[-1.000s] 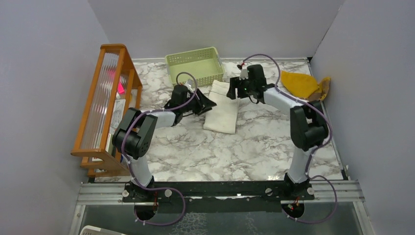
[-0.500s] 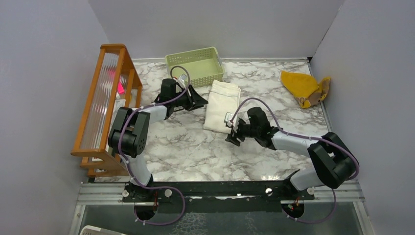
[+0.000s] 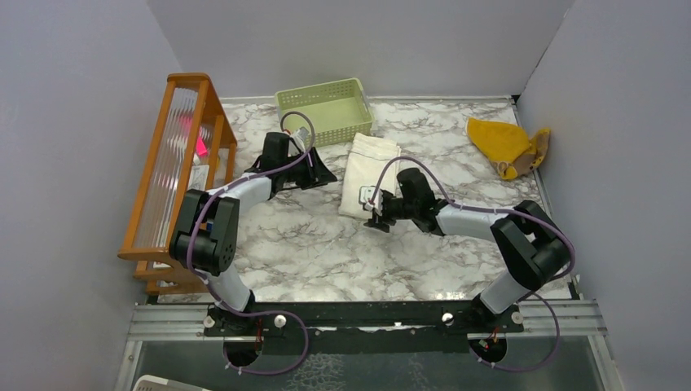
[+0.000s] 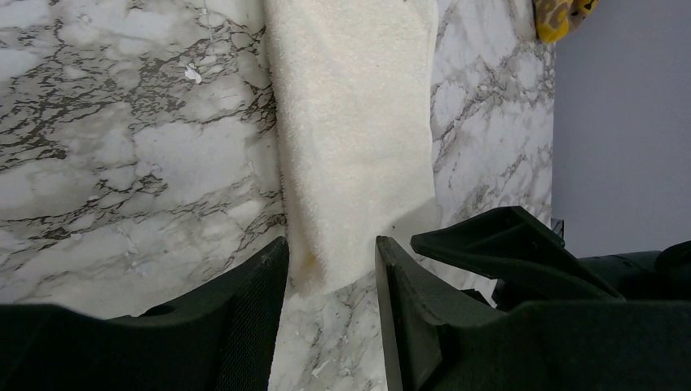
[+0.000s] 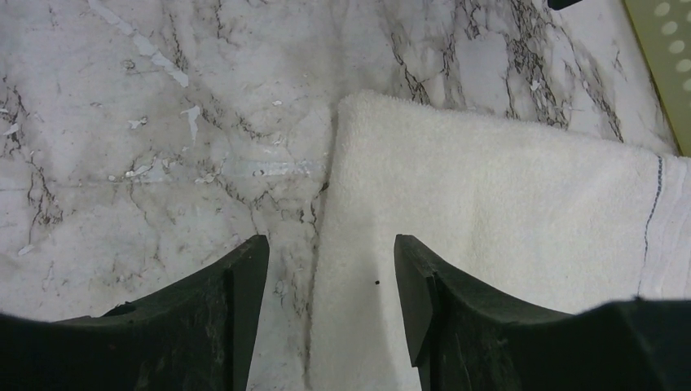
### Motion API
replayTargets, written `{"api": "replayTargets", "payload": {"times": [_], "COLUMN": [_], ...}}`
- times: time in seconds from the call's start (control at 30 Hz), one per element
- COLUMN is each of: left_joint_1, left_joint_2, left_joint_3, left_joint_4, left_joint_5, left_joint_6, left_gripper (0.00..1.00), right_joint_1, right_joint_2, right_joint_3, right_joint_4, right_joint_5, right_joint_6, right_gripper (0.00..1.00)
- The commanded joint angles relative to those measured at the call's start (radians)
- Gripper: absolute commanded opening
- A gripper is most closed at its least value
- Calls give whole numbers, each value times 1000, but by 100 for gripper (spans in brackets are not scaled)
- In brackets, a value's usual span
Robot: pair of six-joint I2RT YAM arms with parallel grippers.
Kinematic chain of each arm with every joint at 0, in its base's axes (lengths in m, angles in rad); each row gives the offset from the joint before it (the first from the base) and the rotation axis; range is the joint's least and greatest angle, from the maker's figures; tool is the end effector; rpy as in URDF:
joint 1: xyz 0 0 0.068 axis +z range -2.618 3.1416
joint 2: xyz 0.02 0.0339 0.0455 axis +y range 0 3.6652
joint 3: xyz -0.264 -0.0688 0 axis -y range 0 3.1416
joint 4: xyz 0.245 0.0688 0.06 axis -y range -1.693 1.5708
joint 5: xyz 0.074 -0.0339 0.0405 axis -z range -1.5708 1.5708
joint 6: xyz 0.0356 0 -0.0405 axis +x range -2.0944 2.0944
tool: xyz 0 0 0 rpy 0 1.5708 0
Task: Roll the towels
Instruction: Roll the towel at the center of the board.
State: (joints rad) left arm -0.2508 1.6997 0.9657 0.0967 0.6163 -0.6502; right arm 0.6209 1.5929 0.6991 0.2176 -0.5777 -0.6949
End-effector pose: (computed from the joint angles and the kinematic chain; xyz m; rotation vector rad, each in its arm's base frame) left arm 0.3425 -0.1090 0.1944 -0.0945 2.3229 -1.1614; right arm 0.2384 0.1945 0.1591 -1.5662 1.5226 0.6038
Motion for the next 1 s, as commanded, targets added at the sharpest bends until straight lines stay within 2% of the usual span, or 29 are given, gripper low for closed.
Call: {"api": "replayTargets", "payload": {"times": [0.0, 0.33, 0.43, 0.67, 0.97], "left_joint_1": [17, 37, 43, 51, 69], "left_joint_2": [-32, -22, -23, -27, -31], "left_joint_3": [-22, -19, -17, -22, -15], "left_joint_4": [-17, -20, -23, -23, -47], "left_joint_5": [-29, -20, -18, -23, -15], "left_joint_6": [41, 48, 49, 52, 64], "left_gripper": [46, 47, 47, 47, 47], "right_joint_1": [12, 34, 37, 40, 42], "right_joint_2": [46, 94, 114, 162, 188], "right_joint_3": [77, 134, 159, 219, 281], "right_joint_4": [-68, -184, -229, -256, -375], "right_joint_5": [5, 59, 72, 99, 112], "right_joint_6": [-52, -88, -98, -56, 0], "right_gripper": [57, 54, 49, 47, 23]}}
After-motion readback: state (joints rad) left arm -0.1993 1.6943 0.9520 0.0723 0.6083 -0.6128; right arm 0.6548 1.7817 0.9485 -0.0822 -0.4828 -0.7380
